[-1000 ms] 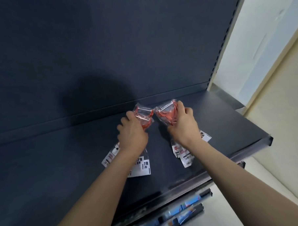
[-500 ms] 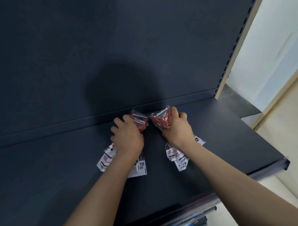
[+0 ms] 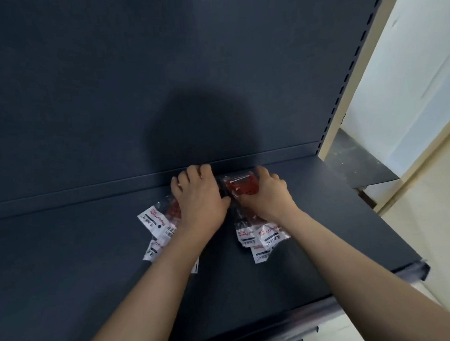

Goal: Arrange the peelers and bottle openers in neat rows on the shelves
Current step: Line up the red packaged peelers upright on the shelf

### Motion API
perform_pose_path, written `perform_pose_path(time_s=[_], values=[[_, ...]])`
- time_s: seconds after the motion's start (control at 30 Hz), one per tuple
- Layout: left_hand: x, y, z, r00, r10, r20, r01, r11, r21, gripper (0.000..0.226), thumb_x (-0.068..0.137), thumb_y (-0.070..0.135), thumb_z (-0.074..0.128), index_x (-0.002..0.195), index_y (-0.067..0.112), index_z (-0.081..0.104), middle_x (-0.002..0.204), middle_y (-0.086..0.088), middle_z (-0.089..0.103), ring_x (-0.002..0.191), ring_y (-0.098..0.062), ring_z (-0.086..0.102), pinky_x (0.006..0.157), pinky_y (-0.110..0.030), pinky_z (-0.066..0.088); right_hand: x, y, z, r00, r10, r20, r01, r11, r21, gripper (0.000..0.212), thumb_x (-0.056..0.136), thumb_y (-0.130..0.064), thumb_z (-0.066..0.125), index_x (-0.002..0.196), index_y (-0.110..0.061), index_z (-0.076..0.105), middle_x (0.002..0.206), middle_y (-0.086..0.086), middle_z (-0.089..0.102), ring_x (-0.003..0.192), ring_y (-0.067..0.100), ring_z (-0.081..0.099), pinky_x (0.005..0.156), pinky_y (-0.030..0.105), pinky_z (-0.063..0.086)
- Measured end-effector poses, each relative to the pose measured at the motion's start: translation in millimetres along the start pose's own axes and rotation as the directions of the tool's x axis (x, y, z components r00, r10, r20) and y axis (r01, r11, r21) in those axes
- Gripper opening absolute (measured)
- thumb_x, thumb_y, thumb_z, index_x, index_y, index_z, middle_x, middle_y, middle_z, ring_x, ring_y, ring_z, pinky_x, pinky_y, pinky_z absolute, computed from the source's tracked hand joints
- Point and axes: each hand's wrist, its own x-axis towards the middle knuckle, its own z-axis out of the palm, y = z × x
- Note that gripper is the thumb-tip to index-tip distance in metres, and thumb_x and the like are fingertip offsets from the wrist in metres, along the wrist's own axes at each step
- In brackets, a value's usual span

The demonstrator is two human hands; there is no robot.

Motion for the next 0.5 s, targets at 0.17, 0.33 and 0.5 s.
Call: perform_pose_path(time_s=[0.17,0.33,0.5], values=[[-11,34,10,0.996,0.066,0.065,-0.048,0.965,-0.259,0.026,0.082,0.027,0.065,0.103,0.015,0.054,0.106,-0.004,0.054,0.102,-0.024,0.051,0.089,-0.036,0.041,8,15,-24,0.996,-0.083,0.036,0.081,0.995,0.063,0.044,0.08,-0.031,0.065,0.112,-0.008,0.045,0.105,0.014,0.062,0.094,0.031,0.058,0.078,0.037,0.049],[-16,55,30,0.99,0.041,0.134,-0.014,0.98,-0.201,0.053,0.08,0.052,0.062,0.123,0.023,0.054,0.121,-0.004,0.048,0.114,-0.025,0.043,0.099,-0.039,0.037,20,38,-44,0.992,-0.122,-0.031,0.124,0.99,0.066,0.03,0.083,-0.029,0.063,0.1,-0.012,0.047,0.095,0.011,0.061,0.086,0.029,0.057,0.068,0.035,0.046],[-19,71,42,0.992,0.065,0.108,-0.064,0.998,-0.019,0.058,0.08,0.054,0.059,0.133,0.033,0.046,0.128,-0.002,0.041,0.118,-0.024,0.032,0.099,-0.037,0.026,32,65,-53,0.993,-0.089,-0.072,0.092,0.995,0.039,0.02,0.084,-0.026,0.063,0.092,-0.017,0.048,0.095,0.009,0.06,0.082,0.027,0.053,0.067,0.032,0.041]])
